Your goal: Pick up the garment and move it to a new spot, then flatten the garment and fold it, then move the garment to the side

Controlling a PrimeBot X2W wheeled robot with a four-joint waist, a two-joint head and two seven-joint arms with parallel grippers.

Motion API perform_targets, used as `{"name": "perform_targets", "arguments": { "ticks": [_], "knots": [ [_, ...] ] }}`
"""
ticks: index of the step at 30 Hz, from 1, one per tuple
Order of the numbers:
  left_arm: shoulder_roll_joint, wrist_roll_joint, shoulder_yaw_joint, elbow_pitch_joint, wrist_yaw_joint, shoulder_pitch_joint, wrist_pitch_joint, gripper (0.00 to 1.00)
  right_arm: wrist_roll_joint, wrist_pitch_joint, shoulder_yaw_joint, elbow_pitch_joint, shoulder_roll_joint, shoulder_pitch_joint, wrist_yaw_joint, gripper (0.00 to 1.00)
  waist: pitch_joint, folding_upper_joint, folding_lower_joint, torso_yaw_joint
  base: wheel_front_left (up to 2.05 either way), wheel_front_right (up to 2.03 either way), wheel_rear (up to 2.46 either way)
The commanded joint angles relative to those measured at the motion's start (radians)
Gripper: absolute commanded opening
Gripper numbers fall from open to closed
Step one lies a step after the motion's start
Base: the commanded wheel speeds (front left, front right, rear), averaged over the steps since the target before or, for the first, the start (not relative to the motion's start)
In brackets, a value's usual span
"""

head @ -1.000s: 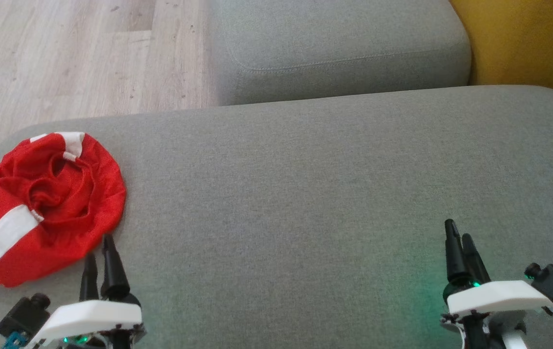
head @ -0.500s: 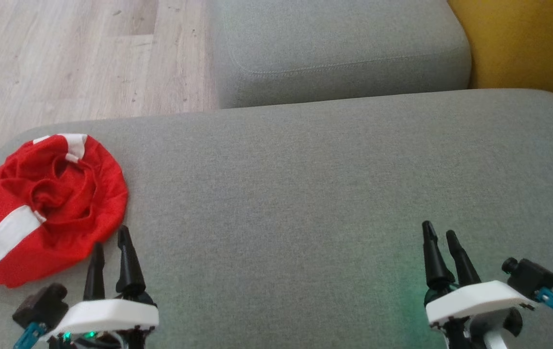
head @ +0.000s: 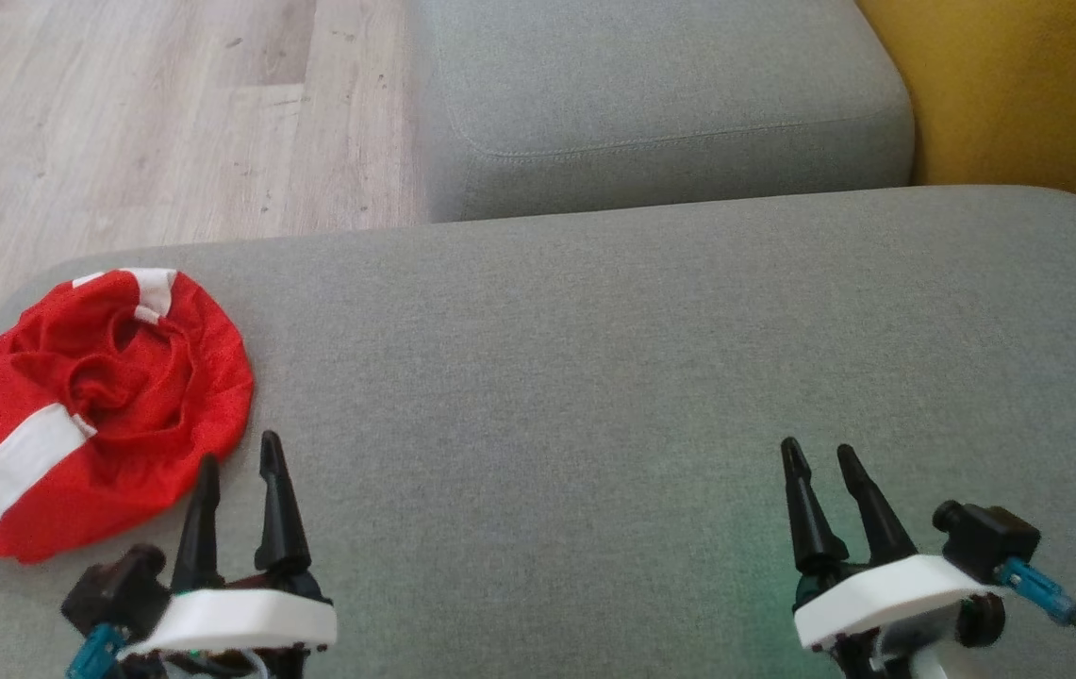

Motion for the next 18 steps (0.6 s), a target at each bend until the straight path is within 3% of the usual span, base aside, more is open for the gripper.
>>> {"name": "perform_targets", "arguments": {
  "ticks": [1,18],
  "knots": [
    [0.006,0.039,0.012,-0.041,0.005,-0.023,-0.017,1.0,-0.036,-0.019,0.027,-0.034,-0.008,-0.056,0.006,1.0,-0.002,0.0,0.0,0.0,0.0,0.0,0.0],
    [0.007,0.256,-0.002,-0.027,0.066,-0.007,-0.064,1.0,-0.234,-0.066,0.068,-0.031,-0.009,-0.049,0.007,1.0,-0.02,0.0,0.0,-0.003,0.0,0.0,0.0]
  ]
}}
